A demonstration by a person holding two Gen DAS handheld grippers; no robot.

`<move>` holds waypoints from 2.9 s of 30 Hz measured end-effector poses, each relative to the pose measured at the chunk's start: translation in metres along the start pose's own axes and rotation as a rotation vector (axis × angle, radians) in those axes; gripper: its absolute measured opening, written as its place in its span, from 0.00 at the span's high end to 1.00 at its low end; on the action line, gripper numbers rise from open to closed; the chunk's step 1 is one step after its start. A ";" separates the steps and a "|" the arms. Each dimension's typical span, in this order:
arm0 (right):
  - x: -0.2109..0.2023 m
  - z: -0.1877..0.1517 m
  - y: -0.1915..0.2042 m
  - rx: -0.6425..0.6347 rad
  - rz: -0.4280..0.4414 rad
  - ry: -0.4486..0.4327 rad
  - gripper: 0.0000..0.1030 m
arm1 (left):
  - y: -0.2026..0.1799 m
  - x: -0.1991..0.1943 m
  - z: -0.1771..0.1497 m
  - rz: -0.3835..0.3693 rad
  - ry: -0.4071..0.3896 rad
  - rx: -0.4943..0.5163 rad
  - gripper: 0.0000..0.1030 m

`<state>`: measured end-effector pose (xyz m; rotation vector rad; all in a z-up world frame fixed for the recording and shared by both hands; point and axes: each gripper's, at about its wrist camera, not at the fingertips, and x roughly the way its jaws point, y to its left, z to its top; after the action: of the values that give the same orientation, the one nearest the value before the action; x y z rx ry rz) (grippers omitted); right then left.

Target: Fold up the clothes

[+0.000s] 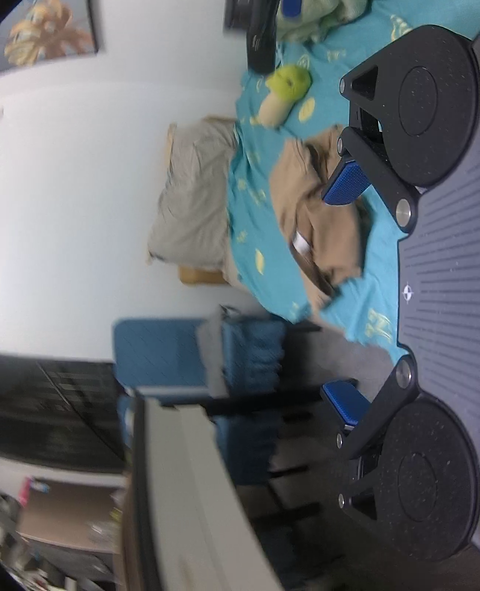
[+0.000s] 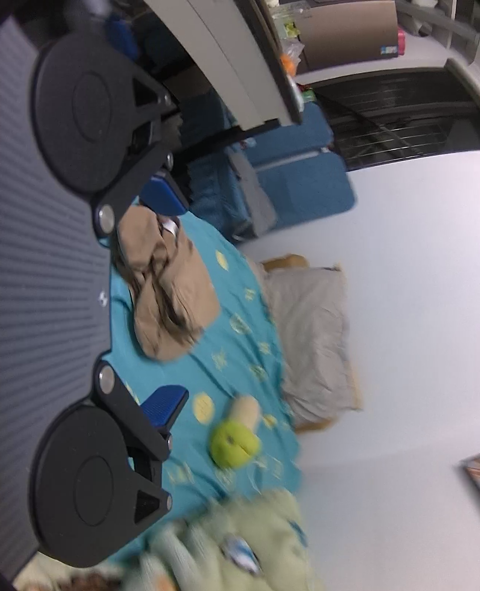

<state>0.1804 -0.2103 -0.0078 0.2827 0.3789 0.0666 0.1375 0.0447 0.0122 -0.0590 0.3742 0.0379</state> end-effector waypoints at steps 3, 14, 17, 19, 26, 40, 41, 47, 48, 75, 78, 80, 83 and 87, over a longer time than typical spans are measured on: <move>0.063 -0.002 0.010 0.062 0.075 0.069 0.06 | 0.026 0.016 -0.006 0.031 0.026 -0.065 0.00; 0.217 -0.044 0.024 -0.042 -0.078 0.150 0.41 | 0.053 0.066 -0.031 0.020 0.078 -0.160 0.00; 0.221 -0.045 0.013 -0.013 -0.100 0.092 0.63 | 0.057 0.079 -0.039 0.012 0.098 -0.176 0.00; 0.214 -0.040 0.009 -0.020 -0.097 0.053 0.79 | 0.059 0.088 -0.045 0.006 0.111 -0.187 0.00; 0.166 -0.005 0.008 -0.081 -0.076 -0.062 0.96 | 0.058 0.090 -0.047 -0.015 0.073 -0.197 0.00; -0.046 0.064 -0.015 -0.122 0.089 -0.282 0.96 | -0.021 0.023 -0.056 -0.239 -0.062 0.118 0.00; -0.059 0.064 -0.020 -0.106 0.108 -0.299 0.96 | -0.033 0.019 -0.060 -0.238 -0.060 0.164 0.00; -0.101 0.055 -0.058 0.045 0.233 -0.365 0.96 | -0.094 0.012 -0.099 -0.232 -0.042 0.501 0.01; -0.102 0.054 -0.065 0.073 0.244 -0.363 0.96 | -0.103 0.012 -0.106 -0.238 -0.037 0.551 0.02; 0.000 0.008 -0.151 0.349 0.001 0.152 0.95 | -0.061 0.046 -0.046 -0.474 0.076 0.115 0.87; 0.007 0.004 -0.153 0.367 -0.003 0.187 0.95 | -0.006 0.033 -0.029 -0.558 0.120 -0.155 0.88; 0.012 0.001 -0.154 0.379 -0.005 0.211 0.95 | 0.015 0.031 -0.024 -0.525 0.108 -0.236 0.91; 0.017 0.000 -0.151 0.374 0.003 0.228 0.95 | 0.018 0.033 -0.025 -0.510 0.120 -0.202 0.90; 0.019 0.003 -0.147 0.366 0.009 0.227 0.95 | -0.029 0.044 -0.041 -0.615 0.197 -0.024 0.82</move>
<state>0.2007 -0.3498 -0.0534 0.6419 0.6166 0.0375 0.1652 0.0143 -0.0402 -0.2005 0.5394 -0.5742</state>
